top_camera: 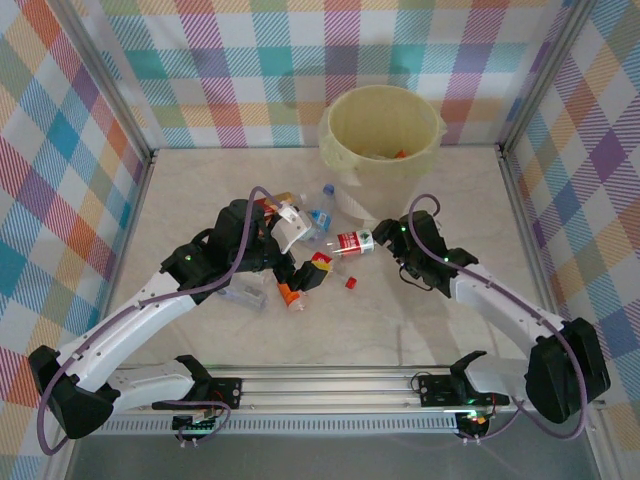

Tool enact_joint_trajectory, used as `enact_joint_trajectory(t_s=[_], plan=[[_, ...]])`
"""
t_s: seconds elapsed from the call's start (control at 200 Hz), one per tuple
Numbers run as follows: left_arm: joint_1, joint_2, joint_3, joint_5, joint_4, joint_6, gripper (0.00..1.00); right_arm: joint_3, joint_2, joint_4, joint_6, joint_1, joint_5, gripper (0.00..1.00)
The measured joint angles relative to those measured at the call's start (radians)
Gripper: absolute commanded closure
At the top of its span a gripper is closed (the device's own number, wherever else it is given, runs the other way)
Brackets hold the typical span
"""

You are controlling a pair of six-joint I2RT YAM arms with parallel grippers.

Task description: Put the plastic bottles in the bin

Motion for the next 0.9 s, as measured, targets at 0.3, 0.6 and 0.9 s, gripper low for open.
enact_joint_trajectory(t_s=[0.3,0.6,0.9], plan=[[0.000,0.000,0.000,0.000,0.000,0.000,0.00,-0.012,0.143,0.172,0.150,0.000,0.003,0.04],[0.000,0.000,0.001,0.000,0.000,0.000,0.00,-0.016,0.294,0.308,0.256,0.000,0.002,0.07],[0.000,0.000,0.002,-0.001,0.000,-0.004,0.00,-0.015,0.449,0.450,0.307,0.000,-0.023,0.08]])
